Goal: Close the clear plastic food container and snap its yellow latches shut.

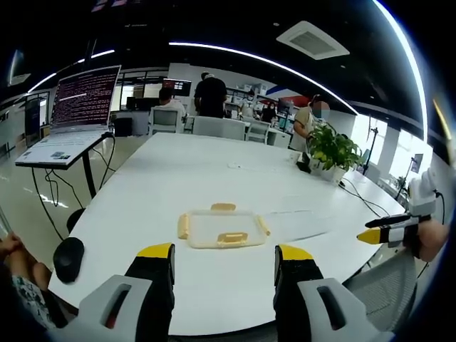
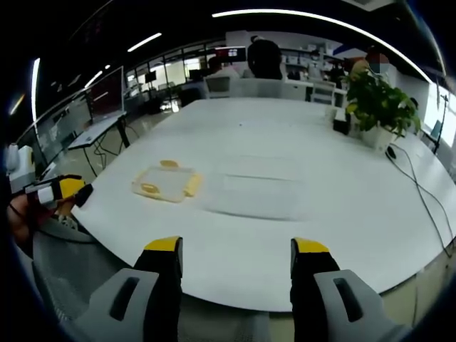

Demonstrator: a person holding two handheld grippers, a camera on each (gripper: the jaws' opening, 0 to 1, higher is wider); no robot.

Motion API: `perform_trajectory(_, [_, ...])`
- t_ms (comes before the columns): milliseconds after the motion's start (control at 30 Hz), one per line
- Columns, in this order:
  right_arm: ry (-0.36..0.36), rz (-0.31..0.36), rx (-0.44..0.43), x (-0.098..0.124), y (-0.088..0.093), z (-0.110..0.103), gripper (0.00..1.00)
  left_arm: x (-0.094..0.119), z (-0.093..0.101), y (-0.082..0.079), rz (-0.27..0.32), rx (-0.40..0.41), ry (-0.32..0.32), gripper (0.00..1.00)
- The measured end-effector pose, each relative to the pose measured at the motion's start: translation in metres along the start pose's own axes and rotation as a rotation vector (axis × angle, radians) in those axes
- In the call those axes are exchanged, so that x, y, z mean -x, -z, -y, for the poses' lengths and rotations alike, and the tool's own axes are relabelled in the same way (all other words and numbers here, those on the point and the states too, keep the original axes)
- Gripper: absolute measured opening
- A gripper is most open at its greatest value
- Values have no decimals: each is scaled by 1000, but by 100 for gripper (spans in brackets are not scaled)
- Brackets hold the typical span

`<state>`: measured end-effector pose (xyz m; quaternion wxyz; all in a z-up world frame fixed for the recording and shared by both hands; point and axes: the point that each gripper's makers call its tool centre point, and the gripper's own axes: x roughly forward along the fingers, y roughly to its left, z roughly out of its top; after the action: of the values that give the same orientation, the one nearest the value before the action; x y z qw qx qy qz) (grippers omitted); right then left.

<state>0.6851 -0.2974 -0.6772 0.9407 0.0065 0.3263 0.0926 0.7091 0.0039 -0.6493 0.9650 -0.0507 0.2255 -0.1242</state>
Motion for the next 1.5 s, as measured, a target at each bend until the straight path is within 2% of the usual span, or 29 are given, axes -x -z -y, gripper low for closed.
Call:
perform_trajectory(900, [-3,-8,8,0,1,0,58,0,1,2,-10,1,-1,51])
perform_trajectory(1100, [-10,-8,61,0,0,-6,58,0,-2,4,-31,39,-6,51])
perform_trajectory(1367, [-17,-28,28,-1,-1,-3,59,-4,-3,8,-73,44,-3,51])
perform_trajectory(1500, [-26,-37,26,-2,-3,-3,59,-4,1,7,-83,38,20,51])
